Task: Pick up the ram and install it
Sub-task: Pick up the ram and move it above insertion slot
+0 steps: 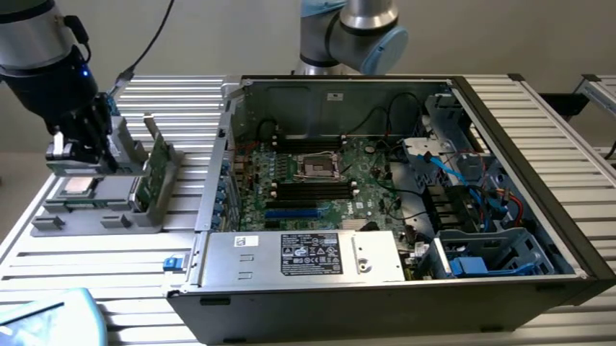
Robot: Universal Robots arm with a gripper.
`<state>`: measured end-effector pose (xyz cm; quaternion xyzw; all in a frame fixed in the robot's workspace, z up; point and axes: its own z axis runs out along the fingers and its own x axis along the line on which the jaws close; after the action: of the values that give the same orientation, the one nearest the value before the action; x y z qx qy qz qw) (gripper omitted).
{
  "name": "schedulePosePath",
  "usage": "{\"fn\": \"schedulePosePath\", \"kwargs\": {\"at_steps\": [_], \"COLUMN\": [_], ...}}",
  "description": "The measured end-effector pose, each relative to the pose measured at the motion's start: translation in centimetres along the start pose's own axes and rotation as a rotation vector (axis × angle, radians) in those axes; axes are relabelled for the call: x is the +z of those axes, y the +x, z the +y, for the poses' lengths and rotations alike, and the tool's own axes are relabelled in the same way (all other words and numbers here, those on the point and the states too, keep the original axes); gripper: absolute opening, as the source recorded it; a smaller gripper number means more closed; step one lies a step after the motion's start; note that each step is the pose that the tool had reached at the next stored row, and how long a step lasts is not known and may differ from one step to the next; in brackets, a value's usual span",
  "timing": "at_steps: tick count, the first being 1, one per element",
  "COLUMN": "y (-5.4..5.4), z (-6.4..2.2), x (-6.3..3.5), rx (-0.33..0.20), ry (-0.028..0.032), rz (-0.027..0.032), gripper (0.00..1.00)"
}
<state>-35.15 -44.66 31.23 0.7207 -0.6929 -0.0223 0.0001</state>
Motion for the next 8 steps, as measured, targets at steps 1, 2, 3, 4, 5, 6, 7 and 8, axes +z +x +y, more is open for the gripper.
{"fn": "schedulePosePath", "kwargs": {"at_steps": [1,2,3,4,5,6,7,8], "y": [0.0,0.0,0.0,0.0,0.0,0.0,0.0,0.0], "z": [-0.37,-0.78,-1.18,-1.59,-2.0,-2.39,-2.8,-3.19], "x": [-0.32,-0.67,-1.0,-1.35,-1.7,-2.04,-2.39,-2.73], "rx": [0.0,0.0,0.0,0.0,0.0,0.0,0.0,0.0], "ry": [-0.0001,-0.0003,-0.0002,-0.0004,-0.0007,-0.0008,-0.0009,-0.0011], "rz": [-0.0017,-0.0036,-0.0055,-0.0075,-0.0093,-0.0112,-0.0132,-0.015], "gripper": [0.14,0.14,0.14,0.14,0.14,0.14,0.14,0.14]}}
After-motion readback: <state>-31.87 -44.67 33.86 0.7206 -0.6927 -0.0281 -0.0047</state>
